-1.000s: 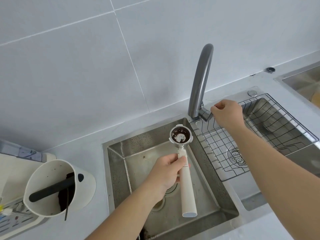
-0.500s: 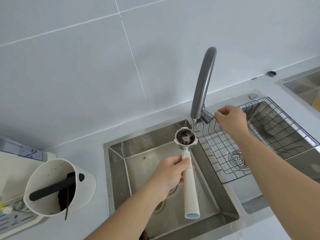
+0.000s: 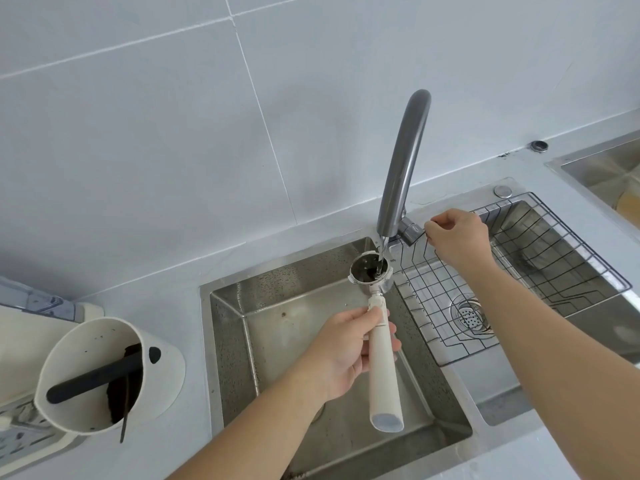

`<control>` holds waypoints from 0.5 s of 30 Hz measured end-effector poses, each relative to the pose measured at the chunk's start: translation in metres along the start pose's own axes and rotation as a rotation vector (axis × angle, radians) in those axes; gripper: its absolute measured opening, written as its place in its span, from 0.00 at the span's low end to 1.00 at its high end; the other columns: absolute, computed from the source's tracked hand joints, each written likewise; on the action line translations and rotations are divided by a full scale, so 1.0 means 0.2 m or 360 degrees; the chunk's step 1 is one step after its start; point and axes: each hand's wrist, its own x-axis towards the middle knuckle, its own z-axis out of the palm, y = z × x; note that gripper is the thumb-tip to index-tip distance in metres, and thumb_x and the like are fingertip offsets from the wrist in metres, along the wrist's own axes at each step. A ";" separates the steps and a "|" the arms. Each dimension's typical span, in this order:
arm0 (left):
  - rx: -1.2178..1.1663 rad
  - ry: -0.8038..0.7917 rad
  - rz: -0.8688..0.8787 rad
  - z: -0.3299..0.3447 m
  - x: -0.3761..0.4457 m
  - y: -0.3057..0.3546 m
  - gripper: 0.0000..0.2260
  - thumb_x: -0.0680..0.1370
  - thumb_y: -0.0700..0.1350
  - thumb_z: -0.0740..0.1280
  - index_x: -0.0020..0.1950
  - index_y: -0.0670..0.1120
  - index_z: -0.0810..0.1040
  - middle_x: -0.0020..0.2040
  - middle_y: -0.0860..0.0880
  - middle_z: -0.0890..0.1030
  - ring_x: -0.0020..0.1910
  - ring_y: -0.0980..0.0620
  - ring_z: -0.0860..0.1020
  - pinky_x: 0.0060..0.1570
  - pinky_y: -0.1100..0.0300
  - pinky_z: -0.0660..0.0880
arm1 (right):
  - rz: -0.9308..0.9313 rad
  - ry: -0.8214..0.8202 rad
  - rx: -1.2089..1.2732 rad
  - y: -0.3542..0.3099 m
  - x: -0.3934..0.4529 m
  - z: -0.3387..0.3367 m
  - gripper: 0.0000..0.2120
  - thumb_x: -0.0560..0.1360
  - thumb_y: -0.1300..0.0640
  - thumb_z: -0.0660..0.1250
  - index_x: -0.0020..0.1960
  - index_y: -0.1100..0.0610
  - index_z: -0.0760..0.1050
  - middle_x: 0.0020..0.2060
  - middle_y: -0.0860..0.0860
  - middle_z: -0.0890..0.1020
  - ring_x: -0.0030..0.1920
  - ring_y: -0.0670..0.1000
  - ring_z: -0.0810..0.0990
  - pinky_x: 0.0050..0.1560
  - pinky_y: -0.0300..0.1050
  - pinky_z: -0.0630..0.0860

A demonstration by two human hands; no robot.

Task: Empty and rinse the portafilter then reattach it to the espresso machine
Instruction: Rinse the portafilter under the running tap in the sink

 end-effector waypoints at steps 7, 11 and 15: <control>0.0040 0.0112 -0.0121 0.00 0.00 0.03 0.10 0.79 0.45 0.67 0.51 0.37 0.80 0.36 0.45 0.82 0.30 0.51 0.79 0.31 0.59 0.77 | 0.0003 -0.0003 0.0003 0.00 0.00 0.00 0.08 0.75 0.54 0.67 0.50 0.56 0.82 0.41 0.53 0.86 0.38 0.52 0.81 0.36 0.42 0.77; 0.0333 0.0240 -0.0085 -0.01 0.00 0.03 0.07 0.78 0.44 0.67 0.47 0.41 0.80 0.36 0.45 0.82 0.30 0.51 0.79 0.29 0.62 0.76 | 0.0009 0.0002 0.0012 0.01 0.00 0.01 0.09 0.75 0.53 0.67 0.50 0.56 0.82 0.41 0.52 0.86 0.37 0.51 0.80 0.36 0.42 0.75; 0.0708 0.0298 0.0052 -0.07 0.01 0.02 0.10 0.77 0.45 0.67 0.47 0.39 0.82 0.38 0.46 0.82 0.32 0.50 0.81 0.32 0.60 0.78 | 0.0005 -0.0009 0.0012 0.00 0.00 0.00 0.09 0.75 0.53 0.67 0.50 0.56 0.82 0.42 0.52 0.86 0.36 0.51 0.80 0.35 0.42 0.75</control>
